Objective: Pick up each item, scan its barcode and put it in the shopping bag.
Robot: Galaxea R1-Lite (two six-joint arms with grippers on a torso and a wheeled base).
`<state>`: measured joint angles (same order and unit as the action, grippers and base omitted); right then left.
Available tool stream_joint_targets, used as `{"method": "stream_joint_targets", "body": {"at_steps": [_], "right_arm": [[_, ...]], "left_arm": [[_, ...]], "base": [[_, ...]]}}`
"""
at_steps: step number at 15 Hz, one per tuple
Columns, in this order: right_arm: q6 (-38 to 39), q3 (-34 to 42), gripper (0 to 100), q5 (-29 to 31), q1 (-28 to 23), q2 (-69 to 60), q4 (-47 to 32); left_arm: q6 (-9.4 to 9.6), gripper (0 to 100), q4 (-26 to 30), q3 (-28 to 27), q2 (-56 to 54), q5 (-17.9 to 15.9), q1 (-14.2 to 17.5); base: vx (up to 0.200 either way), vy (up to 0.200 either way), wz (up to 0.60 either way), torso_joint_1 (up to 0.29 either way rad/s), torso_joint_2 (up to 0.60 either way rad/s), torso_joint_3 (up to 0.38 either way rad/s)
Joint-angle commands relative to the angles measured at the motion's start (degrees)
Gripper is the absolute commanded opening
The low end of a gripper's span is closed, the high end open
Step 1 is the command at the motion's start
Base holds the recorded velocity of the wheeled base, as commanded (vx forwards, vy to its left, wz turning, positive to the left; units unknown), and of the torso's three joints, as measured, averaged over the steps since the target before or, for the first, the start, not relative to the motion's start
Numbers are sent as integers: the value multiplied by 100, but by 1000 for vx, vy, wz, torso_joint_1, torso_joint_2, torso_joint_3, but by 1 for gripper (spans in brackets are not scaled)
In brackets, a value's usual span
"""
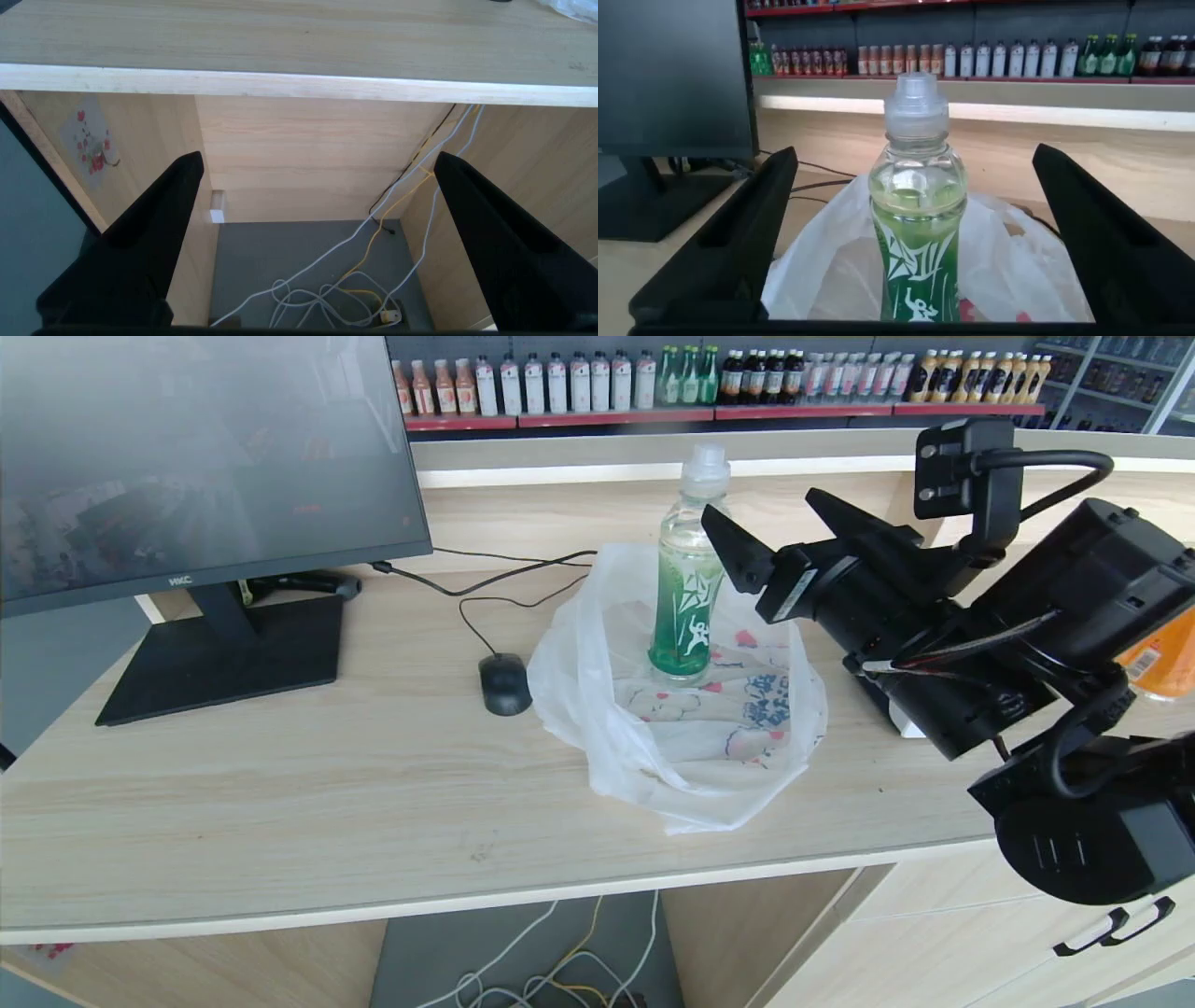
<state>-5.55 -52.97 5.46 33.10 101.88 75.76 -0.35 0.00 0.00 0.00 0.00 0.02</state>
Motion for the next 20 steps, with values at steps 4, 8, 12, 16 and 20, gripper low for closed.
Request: {"method": "stream_joint_targets", "body": {"at_steps": [4,8,12,16,20], "right_arm": [[-8,753,100,25,276,-300,1072],[19,1245,100,377,276,-256,1424],[10,1219,100,438,303,-256,1424],[89,1219,100,438,303,-247,1424],[133,1298,100,438,294,-388,1424]], "left_arm": [[0,100,0,0,0,0,-2],[-9,100,0,0,0,0,-2],[-9,100,0,0,0,0,-2],[0,100,0,0,0,0,-2],[0,100,0,0,0,0,-2]], "base": [[0,0,0,0,0,0],[0,0,0,0,0,0],[-200,0,0,2,2,5],[-50,0,0,4,1,-1],[0,0,0,0,0,0]]}}
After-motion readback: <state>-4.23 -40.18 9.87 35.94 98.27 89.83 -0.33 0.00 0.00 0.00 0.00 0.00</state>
